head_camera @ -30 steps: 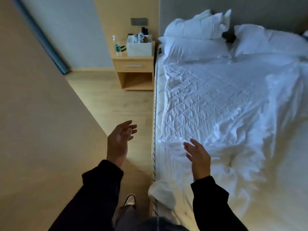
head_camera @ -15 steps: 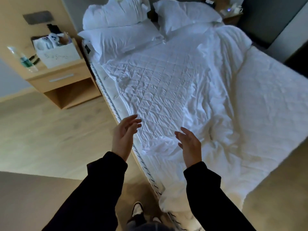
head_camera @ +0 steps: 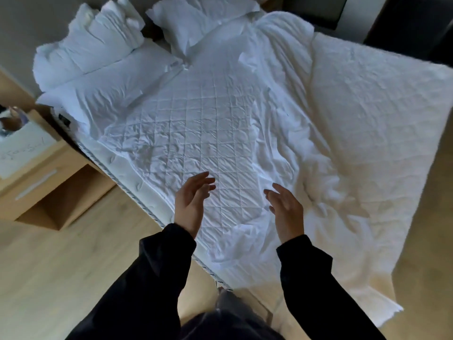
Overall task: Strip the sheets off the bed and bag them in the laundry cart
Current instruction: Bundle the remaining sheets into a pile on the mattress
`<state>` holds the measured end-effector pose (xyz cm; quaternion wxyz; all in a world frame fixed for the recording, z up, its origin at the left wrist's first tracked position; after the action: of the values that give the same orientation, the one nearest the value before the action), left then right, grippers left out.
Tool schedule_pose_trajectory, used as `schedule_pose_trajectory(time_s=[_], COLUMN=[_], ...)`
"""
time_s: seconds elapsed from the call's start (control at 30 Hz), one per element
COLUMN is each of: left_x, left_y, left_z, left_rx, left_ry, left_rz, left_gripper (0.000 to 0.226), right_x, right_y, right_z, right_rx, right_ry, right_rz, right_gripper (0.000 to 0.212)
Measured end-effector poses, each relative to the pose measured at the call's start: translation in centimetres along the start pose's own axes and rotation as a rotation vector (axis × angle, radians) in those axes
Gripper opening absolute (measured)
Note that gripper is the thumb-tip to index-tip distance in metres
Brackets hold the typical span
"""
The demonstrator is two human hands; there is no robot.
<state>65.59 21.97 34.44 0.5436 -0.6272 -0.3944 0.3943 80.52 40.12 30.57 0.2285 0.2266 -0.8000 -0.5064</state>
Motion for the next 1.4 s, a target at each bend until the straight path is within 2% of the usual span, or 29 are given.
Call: schedule_pose_trajectory(time_s=[0.13,0.27,0.37,0.5,0.7,0.83,1.13,1.23,1.3,1.4], left_x=[2.3,5.4,7.3,9.5,13.4,15.1,16.7,17.3,17.9,18.5], left_y=[0.0,-0.7,-1.0,-0.5,0.5,1.4,6.1,7.7,8.8,11.1], left_z=[6.0,10.7,13.0,15.7,18.8,18.8,15.3,13.6,12.2,10.1], left_rx=[-0.012,-0.008,-0.001,-0.013,-0.038,-0.012,0.039,0.042,0.052,0.061], left_ry=[0.076,0.201,0.284,0.410,0.679,0.843,1.083,1.127,1.160,1.212], left_rz=[0.016,0.018,-0.007,-0.034,-0.029,0.011,0.140,0.151,0.165,0.208], left_gripper=[0.031,0.035,0.033,0.045,0.047,0.025,0.025,0.022,0.031,0.023], right_x=[-1.3,-3.1,-3.2,-2.2,-0.5,-0.2,0.2,-0.7,-1.3,-2.0], right_y=[0.5,0.7,0.6,0.2,-0.6,-2.8,-9.1,-11.1,-12.7,-15.3], right_z=[3.5,5.8,6.9,7.9,7.9,6.7,2.8,1.4,0.7,0.4], right_rx=[0.003,-0.001,-0.019,-0.038,-0.091,-0.067,-0.009,0.019,0.042,0.085], right_ry=[-0.135,-0.273,-0.348,-0.434,-0.599,-0.730,-0.926,-0.964,-0.983,-0.988], right_rz=[0.060,0.105,0.108,0.074,0.018,0.020,0.103,0.100,0.095,0.051], right_gripper=[0.044,0.025,0.025,0.028,0.030,0.032,0.030,0.034,0.037,0.041])
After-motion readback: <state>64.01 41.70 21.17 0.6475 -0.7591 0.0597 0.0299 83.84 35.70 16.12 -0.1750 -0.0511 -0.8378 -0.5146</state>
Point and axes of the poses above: each hand's wrist, its own z-axis towards the middle knuckle, its own x-axis out of the palm, y = z × x, the point moved 10 cm from there along z, towards the middle knuckle, and after that the axes turned 4 degrees about z, right-handed, at the moved point
